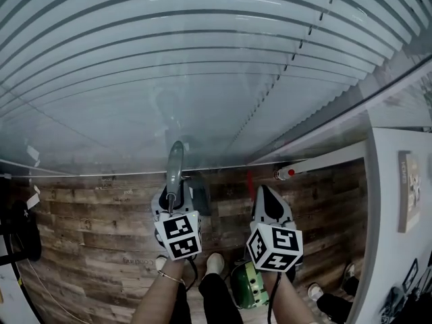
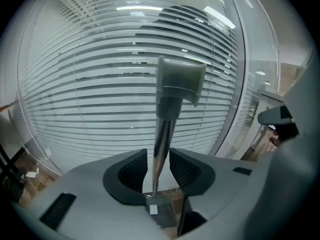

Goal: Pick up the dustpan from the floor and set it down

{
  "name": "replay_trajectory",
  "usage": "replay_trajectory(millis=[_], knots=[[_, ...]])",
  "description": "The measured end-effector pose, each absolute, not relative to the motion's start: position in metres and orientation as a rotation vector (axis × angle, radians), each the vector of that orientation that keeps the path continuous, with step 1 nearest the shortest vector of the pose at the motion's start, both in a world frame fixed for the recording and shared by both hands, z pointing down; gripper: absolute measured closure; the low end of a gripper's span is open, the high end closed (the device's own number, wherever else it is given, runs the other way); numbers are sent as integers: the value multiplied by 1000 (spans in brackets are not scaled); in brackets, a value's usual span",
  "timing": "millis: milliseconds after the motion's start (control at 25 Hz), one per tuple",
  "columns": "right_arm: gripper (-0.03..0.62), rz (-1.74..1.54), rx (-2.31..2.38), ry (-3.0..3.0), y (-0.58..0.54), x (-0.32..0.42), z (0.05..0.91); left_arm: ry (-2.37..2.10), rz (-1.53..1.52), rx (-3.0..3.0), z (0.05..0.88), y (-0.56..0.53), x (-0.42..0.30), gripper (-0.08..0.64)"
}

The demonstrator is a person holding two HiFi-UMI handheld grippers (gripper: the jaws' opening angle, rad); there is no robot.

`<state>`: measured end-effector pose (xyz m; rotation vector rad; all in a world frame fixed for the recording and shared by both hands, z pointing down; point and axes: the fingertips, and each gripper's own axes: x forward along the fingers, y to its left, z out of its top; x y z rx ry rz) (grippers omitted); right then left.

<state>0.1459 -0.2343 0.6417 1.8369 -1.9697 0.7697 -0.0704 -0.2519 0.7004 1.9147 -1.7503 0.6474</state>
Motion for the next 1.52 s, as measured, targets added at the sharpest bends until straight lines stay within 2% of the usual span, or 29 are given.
replay_trajectory(millis=[200, 600, 1000, 1200, 1520], knots=[[560, 765, 1837, -1976, -233, 139, 642, -1719, 638, 1916, 710, -244, -71, 387], [560, 755, 1865, -1978, -212, 123, 615, -1661, 606, 1982, 678, -209, -73, 385], [560, 726, 1928, -1975, -178, 115, 557, -1664, 530, 2100, 585, -184, -87, 385], [560, 660, 1977, -2007, -177, 113, 494, -1713, 413, 2192, 496, -195, -99, 387], [560, 557, 1980, -2081, -167, 99, 423, -1743, 310, 2276, 407, -176, -115, 451]])
